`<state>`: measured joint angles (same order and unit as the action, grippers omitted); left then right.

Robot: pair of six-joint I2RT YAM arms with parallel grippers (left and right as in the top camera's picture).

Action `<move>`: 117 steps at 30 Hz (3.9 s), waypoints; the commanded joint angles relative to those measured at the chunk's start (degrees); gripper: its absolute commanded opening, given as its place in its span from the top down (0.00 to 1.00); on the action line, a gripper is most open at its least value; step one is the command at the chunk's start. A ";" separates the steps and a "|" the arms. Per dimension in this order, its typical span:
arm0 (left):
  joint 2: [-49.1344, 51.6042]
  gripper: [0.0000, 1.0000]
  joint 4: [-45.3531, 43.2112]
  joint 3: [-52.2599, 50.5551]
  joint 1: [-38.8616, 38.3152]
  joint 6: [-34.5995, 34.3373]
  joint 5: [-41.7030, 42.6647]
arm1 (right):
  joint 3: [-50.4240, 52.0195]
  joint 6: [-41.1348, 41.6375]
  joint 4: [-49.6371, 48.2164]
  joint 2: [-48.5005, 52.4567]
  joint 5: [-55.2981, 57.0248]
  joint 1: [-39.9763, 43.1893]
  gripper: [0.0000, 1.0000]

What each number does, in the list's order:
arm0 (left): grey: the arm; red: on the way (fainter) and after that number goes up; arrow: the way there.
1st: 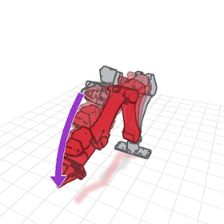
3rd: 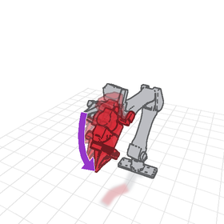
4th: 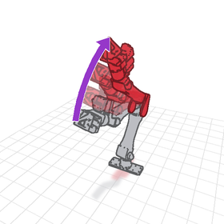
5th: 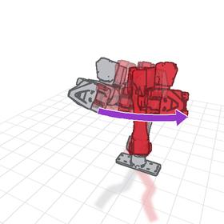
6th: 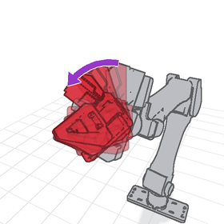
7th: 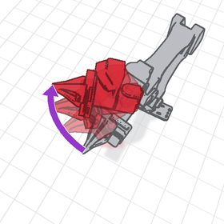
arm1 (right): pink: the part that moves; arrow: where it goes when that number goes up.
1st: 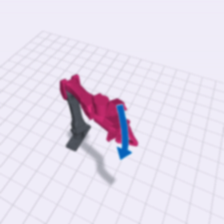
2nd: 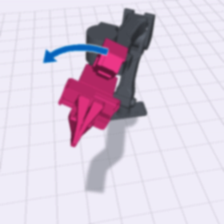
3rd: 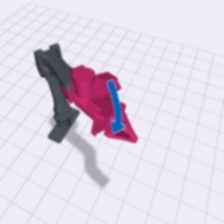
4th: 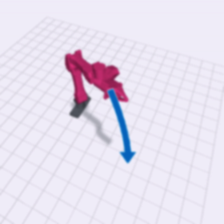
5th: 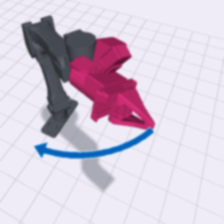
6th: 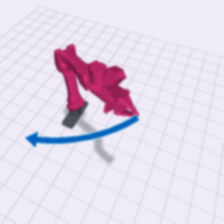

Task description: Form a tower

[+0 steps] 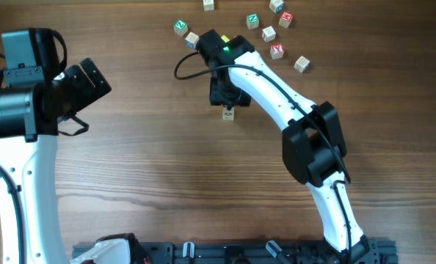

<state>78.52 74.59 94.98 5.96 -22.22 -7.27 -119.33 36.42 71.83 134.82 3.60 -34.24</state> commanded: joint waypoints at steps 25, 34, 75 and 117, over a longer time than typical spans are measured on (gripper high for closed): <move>-0.83 0.00 -0.15 -0.07 0.22 -0.57 -0.31 | 0.17 1.07 -0.22 1.46 -3.67 0.33 0.66; -0.83 0.00 -0.15 -0.07 0.22 -0.57 -0.31 | 0.17 1.05 -0.22 1.46 -3.67 0.33 0.32; -0.83 0.00 -0.15 -0.07 0.22 -0.59 -0.31 | 0.22 -0.42 0.66 5.03 -5.84 0.35 0.57; -0.83 0.00 -0.15 -0.07 0.22 -0.57 -0.31 | -19.41 -4.98 14.40 -26.47 3.41 5.33 0.00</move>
<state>78.52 74.56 94.98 5.96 -22.22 -7.27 -134.43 32.10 84.62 123.68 1.45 -31.38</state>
